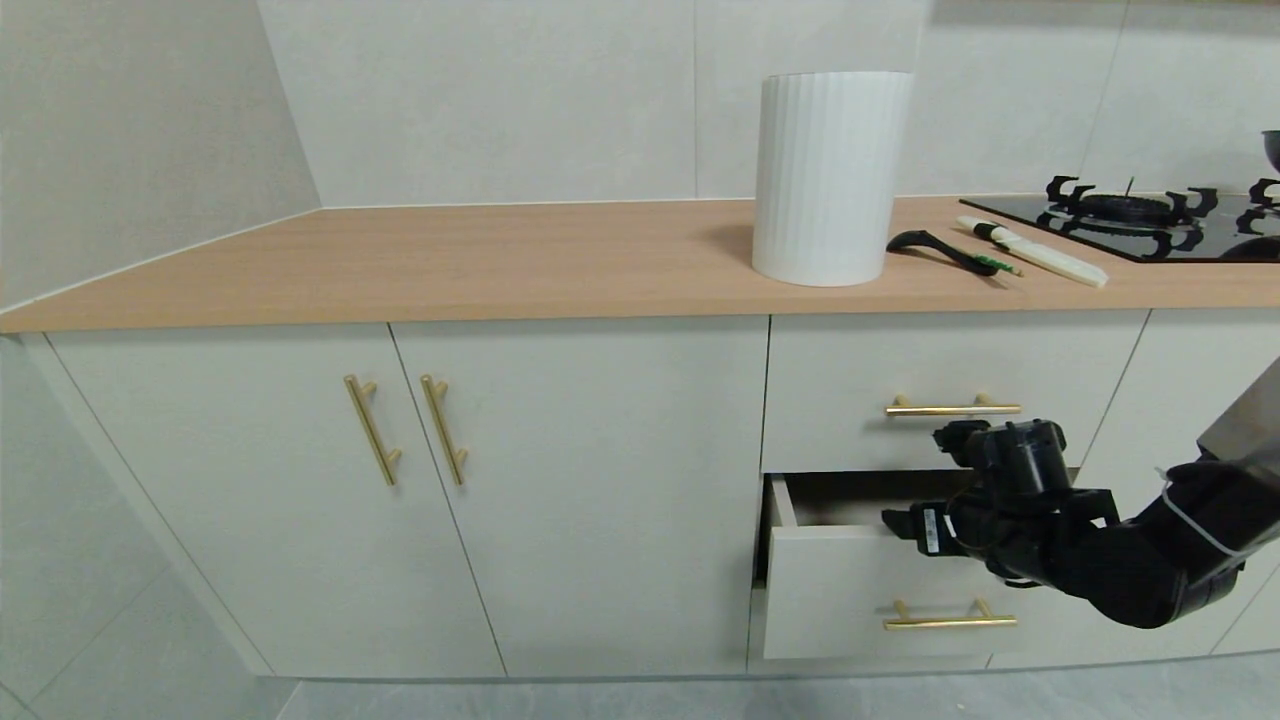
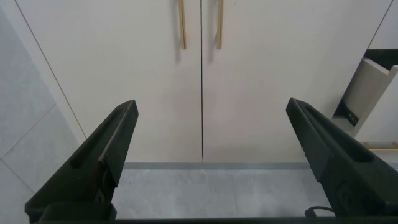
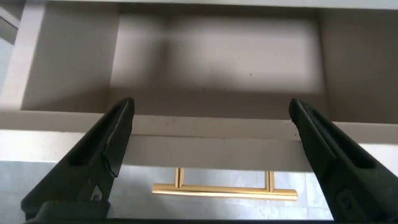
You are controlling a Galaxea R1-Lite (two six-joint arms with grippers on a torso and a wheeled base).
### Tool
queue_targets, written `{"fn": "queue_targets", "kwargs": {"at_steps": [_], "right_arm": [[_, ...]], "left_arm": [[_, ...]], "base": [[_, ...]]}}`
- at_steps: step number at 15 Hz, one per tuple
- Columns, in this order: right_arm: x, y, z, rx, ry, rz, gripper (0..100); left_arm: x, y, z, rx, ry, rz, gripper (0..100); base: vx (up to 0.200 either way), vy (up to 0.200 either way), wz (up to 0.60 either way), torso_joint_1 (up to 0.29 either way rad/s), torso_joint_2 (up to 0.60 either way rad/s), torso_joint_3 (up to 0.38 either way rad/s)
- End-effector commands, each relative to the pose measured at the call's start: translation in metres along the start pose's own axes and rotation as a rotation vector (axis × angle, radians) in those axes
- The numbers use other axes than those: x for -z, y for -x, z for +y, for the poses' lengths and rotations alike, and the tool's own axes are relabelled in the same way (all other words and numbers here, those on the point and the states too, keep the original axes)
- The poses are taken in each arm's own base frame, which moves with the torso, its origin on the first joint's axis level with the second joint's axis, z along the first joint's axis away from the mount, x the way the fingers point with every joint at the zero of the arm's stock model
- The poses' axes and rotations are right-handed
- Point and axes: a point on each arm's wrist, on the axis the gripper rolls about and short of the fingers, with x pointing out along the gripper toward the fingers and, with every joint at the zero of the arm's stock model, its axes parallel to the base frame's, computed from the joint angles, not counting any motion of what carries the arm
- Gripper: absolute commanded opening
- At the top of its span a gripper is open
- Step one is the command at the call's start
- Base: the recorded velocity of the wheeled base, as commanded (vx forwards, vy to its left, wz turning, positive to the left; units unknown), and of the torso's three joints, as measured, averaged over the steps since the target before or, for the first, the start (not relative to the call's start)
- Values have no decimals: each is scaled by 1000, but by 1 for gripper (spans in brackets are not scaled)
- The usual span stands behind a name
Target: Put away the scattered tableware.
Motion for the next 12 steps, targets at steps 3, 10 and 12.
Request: {"fn": "queue_targets", "kwargs": {"at_steps": [3, 10, 12], "right_arm": [[-1, 7, -1, -4, 5, 14, 100], [-4, 36, -4, -42, 42, 131, 100], [-2, 43, -6, -50, 87, 169, 100]], "left_arm": [[0, 0, 0, -1, 0, 0, 100], [0, 0, 0, 1, 0, 0, 100], [0, 0, 0, 1, 0, 0, 100]], "base": [[0, 0, 0, 0, 0, 0], [0, 0, 0, 0, 0, 0], [0, 0, 0, 0, 0, 0]]}}
